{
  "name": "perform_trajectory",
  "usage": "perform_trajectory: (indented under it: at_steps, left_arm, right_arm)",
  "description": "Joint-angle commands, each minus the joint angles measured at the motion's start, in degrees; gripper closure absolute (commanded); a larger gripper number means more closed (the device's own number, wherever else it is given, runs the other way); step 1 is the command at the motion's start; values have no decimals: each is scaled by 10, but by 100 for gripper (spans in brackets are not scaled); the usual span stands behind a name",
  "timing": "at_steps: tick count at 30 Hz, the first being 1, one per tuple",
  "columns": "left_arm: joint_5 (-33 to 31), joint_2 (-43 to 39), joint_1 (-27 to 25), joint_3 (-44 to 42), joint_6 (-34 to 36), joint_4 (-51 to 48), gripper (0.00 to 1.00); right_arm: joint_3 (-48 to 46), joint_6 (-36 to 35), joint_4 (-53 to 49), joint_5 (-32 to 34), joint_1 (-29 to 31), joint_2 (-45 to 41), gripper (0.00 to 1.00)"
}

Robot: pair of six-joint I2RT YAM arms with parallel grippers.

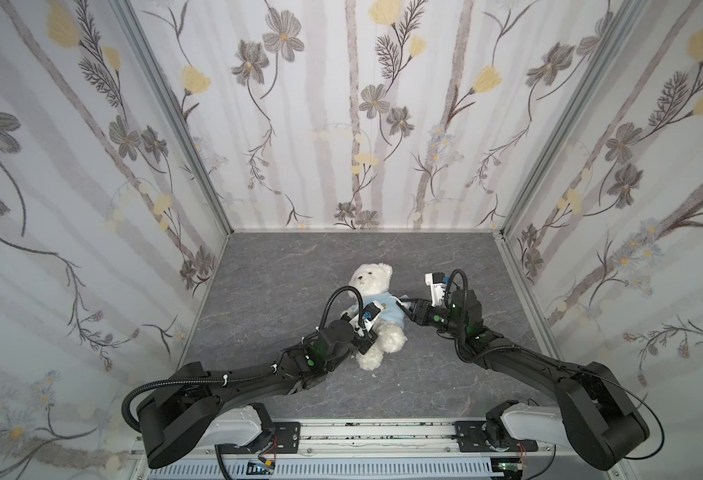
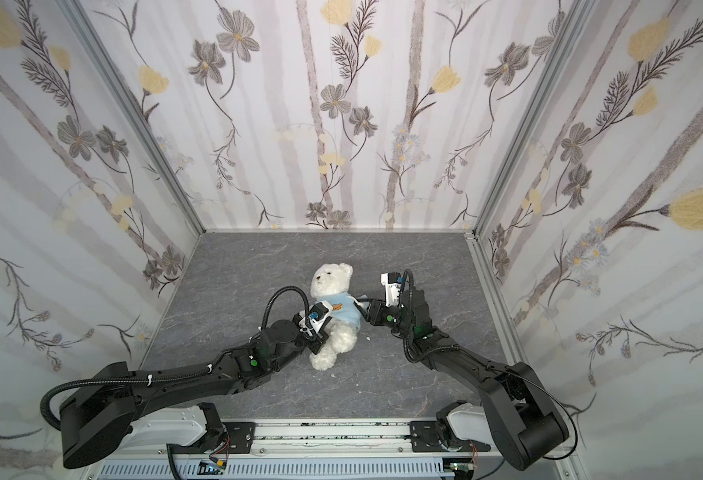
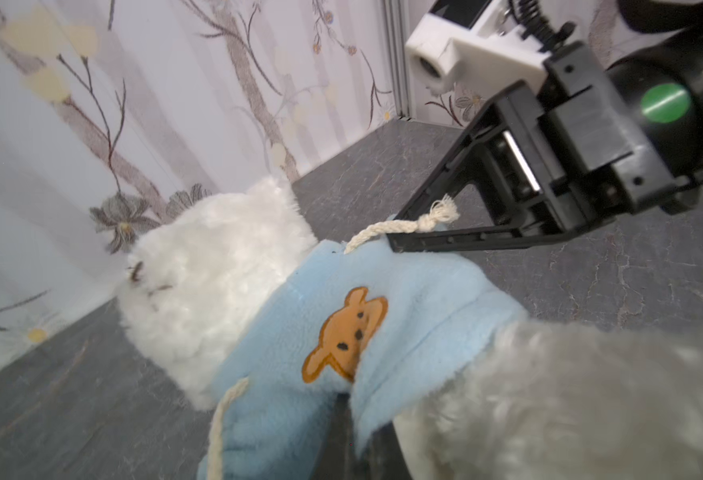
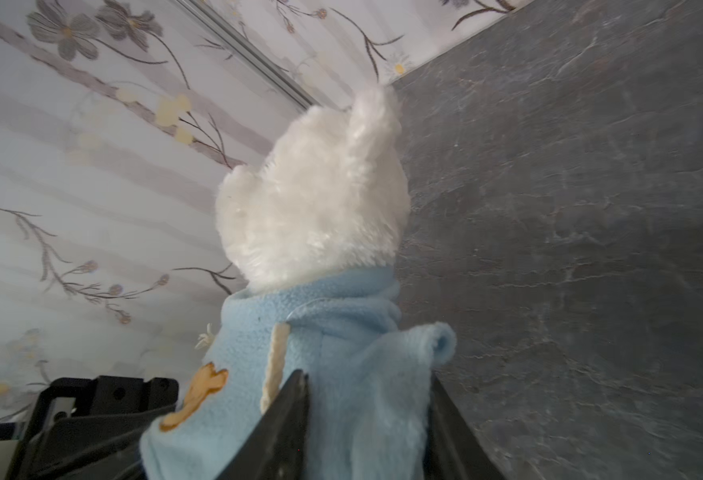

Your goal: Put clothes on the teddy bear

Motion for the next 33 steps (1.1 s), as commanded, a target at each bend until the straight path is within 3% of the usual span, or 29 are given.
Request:
perform_trajectory:
  at_steps: [1, 4, 8, 14, 21, 26, 33]
  left_arm:
    - [-68, 20, -5, 17, -107, -24, 100]
    - [-75, 35, -11, 18, -128, -34, 100]
    - [-75, 64, -19, 22, -151, -37, 100]
    - [-54, 93, -25, 31, -193, -37, 100]
    - [-22, 80, -25, 36, -245, -41, 100]
    - [37, 74, -25, 42, -259, -57, 100]
    - [115, 67, -24, 65, -257, -110, 100]
  right_arm:
    - [2, -142, -104, 100, 8, -55, 35]
    - [-7, -172, -123, 147, 54, -116, 26]
    - [-12, -157, -116, 181, 113, -135, 19]
    - [-15, -112, -87, 216, 177, -45, 24]
    - [-70, -87, -45, 317, 240, -4, 15]
    - [-112, -156, 64, 346, 248, -29, 14]
    - [-133, -289, 160, 349, 249, -49, 23]
